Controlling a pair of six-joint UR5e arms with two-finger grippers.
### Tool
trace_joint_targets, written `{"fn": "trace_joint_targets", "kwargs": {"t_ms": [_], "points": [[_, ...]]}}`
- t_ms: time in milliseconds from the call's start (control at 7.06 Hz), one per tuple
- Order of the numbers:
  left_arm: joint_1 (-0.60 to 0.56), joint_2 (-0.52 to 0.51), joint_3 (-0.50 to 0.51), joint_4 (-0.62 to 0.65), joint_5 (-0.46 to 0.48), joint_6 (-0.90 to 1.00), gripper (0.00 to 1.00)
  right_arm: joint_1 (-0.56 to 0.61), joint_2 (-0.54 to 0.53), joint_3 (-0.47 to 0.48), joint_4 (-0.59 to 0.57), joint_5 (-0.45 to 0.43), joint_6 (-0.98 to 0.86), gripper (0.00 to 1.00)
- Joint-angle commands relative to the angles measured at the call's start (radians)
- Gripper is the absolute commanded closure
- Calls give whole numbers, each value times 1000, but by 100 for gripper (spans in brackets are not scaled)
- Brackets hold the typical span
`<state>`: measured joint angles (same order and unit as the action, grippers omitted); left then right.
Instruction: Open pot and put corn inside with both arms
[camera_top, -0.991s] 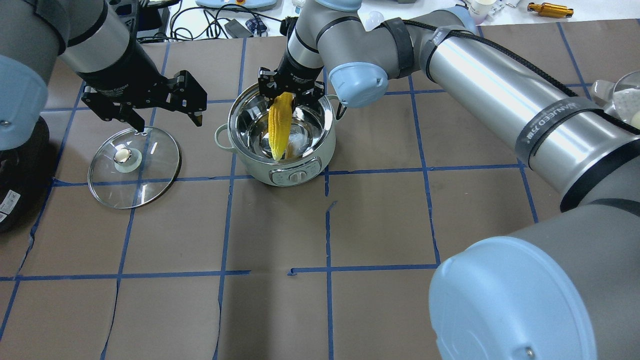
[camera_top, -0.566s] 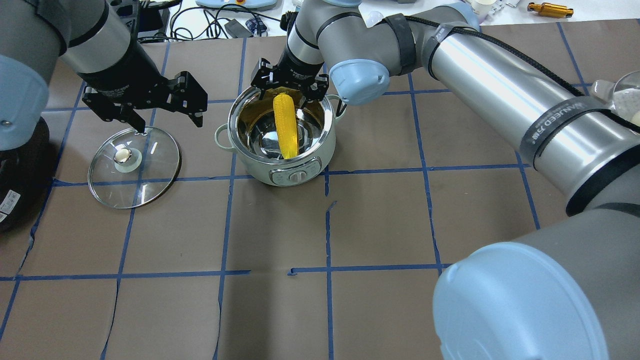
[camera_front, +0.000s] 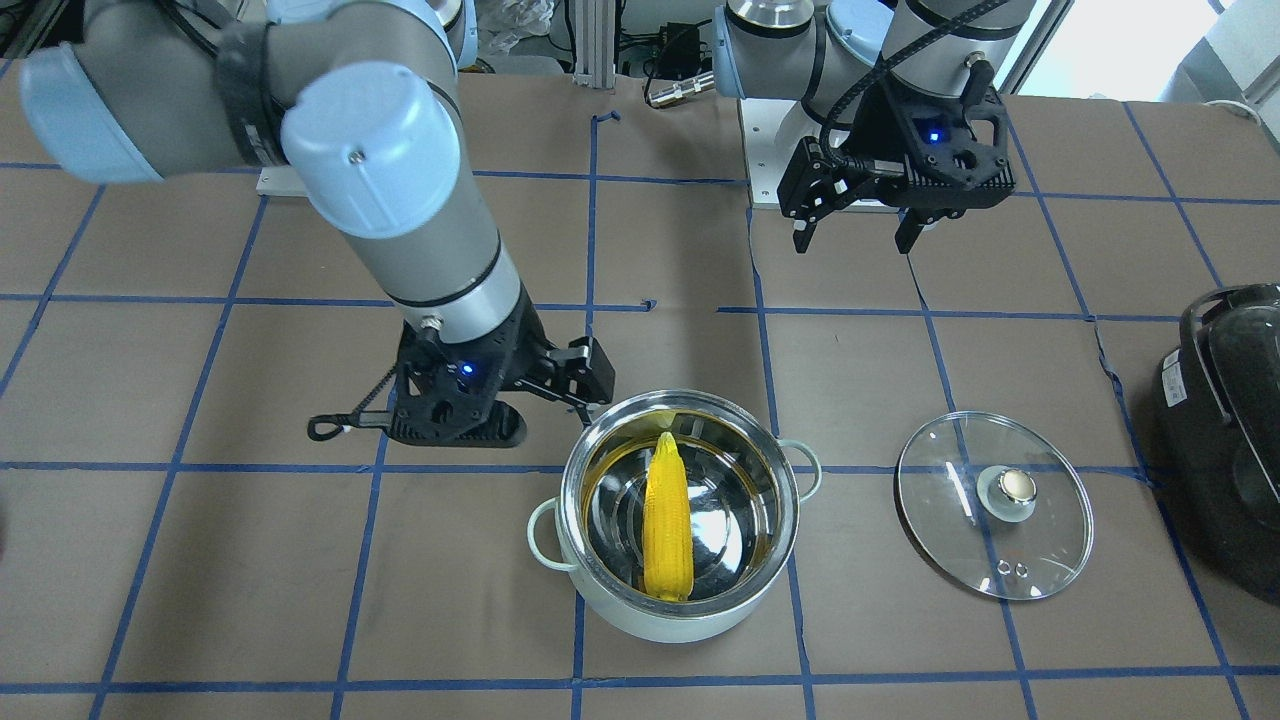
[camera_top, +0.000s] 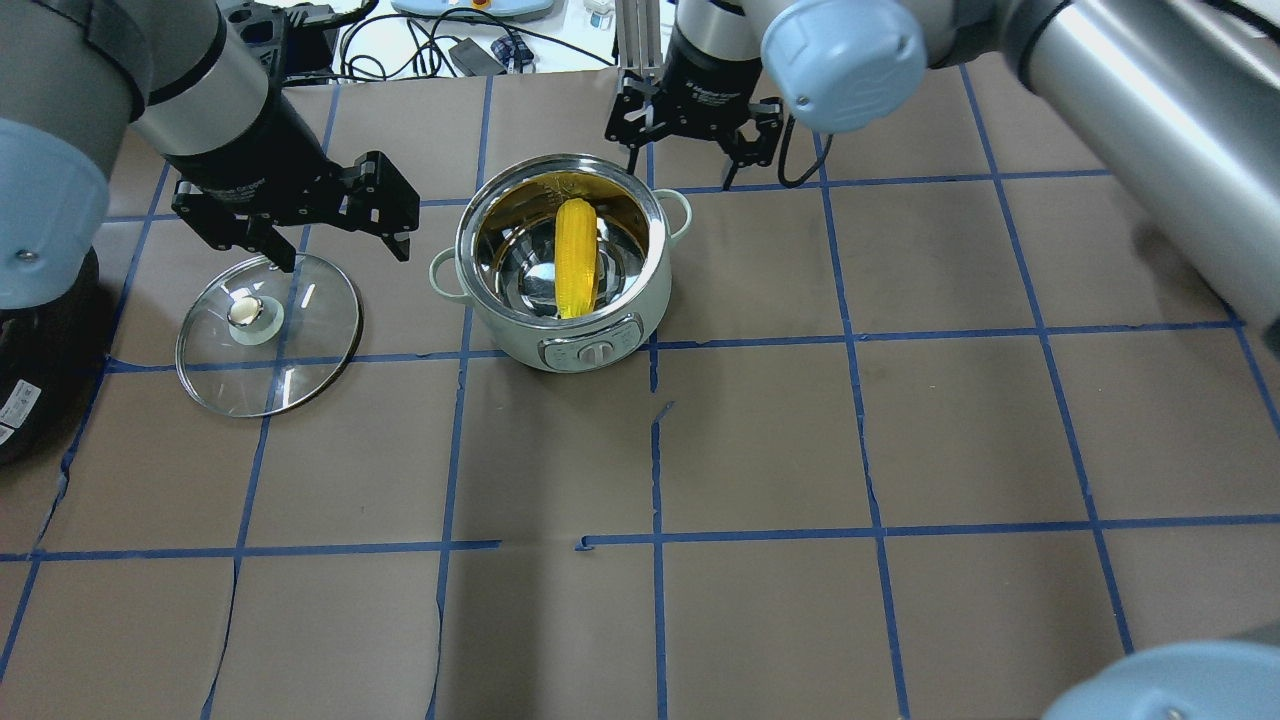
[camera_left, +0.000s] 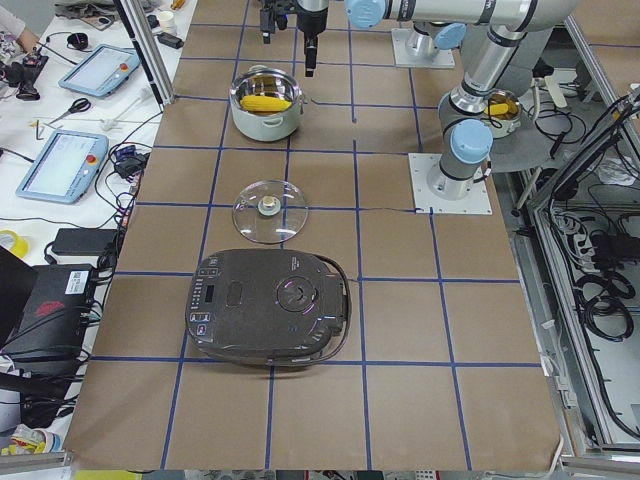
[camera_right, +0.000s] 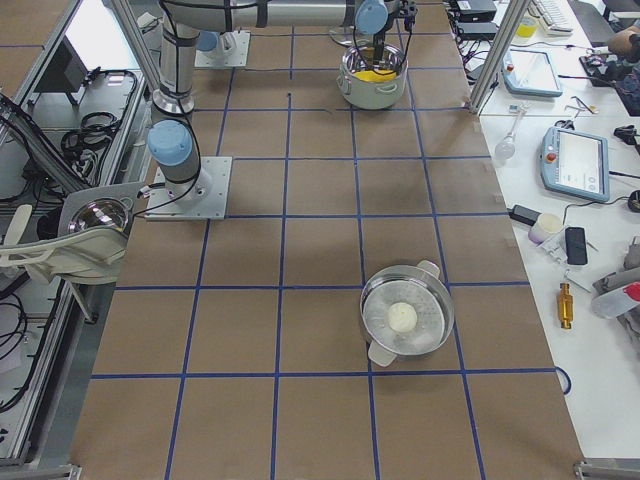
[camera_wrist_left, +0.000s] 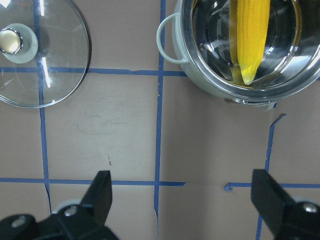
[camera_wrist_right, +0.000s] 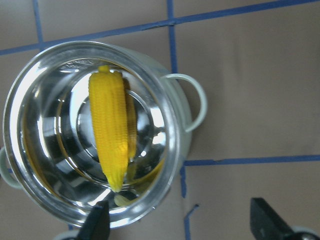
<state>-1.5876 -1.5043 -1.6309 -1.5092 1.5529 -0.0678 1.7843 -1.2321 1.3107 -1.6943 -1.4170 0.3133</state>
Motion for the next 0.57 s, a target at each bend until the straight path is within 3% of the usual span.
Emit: {"fn": "trace_joint_targets", "kwargs": {"t_ms": [0, 425], "points": [[6, 1, 9, -2, 1, 0, 0, -72, -134, 12, 212, -165, -118, 0], [14, 6, 29, 3, 19, 0, 0, -153, -255, 47, 239, -175, -262, 0]]}}
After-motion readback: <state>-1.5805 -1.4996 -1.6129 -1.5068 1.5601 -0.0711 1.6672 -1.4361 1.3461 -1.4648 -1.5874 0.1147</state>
